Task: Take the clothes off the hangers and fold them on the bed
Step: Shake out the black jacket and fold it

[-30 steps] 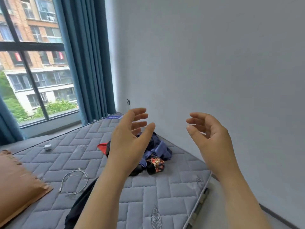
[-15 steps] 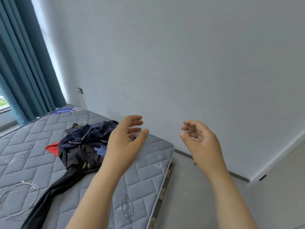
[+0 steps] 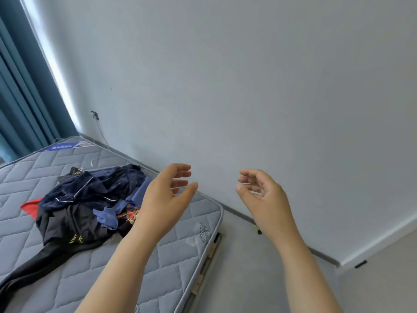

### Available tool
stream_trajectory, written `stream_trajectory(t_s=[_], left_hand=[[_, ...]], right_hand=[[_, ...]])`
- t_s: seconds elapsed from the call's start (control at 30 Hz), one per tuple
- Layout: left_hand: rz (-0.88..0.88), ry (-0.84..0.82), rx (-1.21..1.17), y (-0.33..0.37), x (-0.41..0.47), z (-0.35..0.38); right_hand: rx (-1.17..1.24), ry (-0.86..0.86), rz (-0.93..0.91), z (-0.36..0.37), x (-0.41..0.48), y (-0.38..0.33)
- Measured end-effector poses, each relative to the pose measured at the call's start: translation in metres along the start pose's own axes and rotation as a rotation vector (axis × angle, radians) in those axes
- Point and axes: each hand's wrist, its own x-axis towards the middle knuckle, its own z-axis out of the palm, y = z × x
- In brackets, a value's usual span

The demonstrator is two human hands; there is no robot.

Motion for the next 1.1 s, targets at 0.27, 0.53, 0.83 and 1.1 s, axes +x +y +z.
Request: stream_trajectory(t_s=[0.27, 0.53, 0.83, 1.1], left_hand=[[-0.077, 0.088, 0.035, -0.003, 0.078, 0.063], [-0.136, 0.185, -0.018, -0.035, 0.157, 0.069], [-0.189, 0.266, 0.003, -0.051, 0.241, 0.075], [-0.285, 0.471, 0.074, -0.079, 0.314, 0.104]], right_hand=[[-0.015, -0.141, -0.034, -0.02, 0.113, 0.038], [-0.066, -0.269, -0.06, 0.013, 0.203, 0.053], [-0.099, -0.372, -0.095, 0.034, 0.306, 0.072], [-0.056, -0.609, -0.154, 0.07, 0.42, 0.115]])
